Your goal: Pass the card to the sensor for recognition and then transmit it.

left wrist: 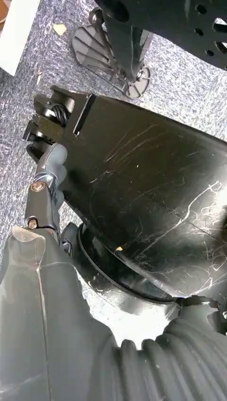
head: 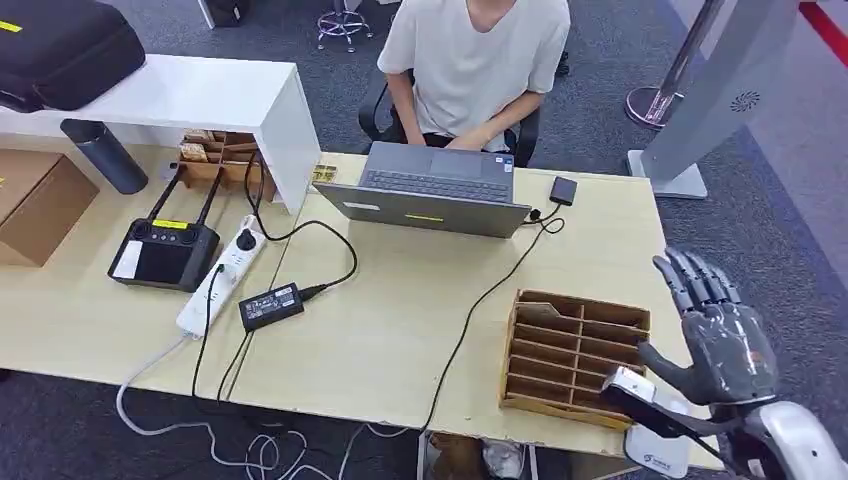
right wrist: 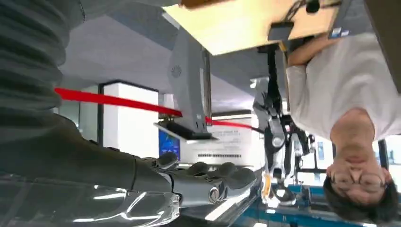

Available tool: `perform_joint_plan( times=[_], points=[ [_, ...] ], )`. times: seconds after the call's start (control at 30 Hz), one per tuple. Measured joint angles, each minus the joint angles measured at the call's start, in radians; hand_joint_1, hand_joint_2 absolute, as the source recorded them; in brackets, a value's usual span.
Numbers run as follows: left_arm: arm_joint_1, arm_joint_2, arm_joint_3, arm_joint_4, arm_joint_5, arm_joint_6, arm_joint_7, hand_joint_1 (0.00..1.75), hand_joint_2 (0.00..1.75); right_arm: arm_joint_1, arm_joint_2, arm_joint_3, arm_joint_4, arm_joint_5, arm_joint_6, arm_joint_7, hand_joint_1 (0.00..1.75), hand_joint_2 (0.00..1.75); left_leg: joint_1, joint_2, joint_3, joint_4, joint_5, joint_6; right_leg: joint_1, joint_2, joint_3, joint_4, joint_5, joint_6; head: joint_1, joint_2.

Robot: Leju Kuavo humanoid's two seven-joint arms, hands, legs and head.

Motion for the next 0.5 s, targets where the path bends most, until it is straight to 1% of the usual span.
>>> perform_joint_plan(
  times=[0.23,0.37,0.5],
  points=[
    [-0.001,0.0,0.0,0.0,0.0,-0.008,0.0,0.0,1.75,-0.021,-0.015,0.029,0.026,-0.073,0.117,-0.042,0.0,1.75,0.0,0.0,0.0,0.0,0.0,0.0,0.0,0.0,0.0,0.0,0.0,0.0,0.0,0.0],
    [-0.002,-0.001,0.0,0.0,0.0,-0.018,0.0,0.0,1.75,-0.077,-0.021,0.078,0.057,-0.109,0.183,-0.064,0.0,1.75,0.0,0.0,0.0,0.0,0.0,0.0,0.0,0.0,0.0,0.0,0.0,0.0,0.0,0.0],
    [-0.005,-0.001,0.0,0.0,0.0,-0.026,0.0,0.0,1.75,-0.158,-0.024,0.128,0.094,-0.122,0.224,-0.074,0.0,1.75,0.0,0.001,0.001,0.0,0.001,0.0,0.0,0.001,0.0,0.001,0.0,0.0,0.0,0.0]
  ],
)
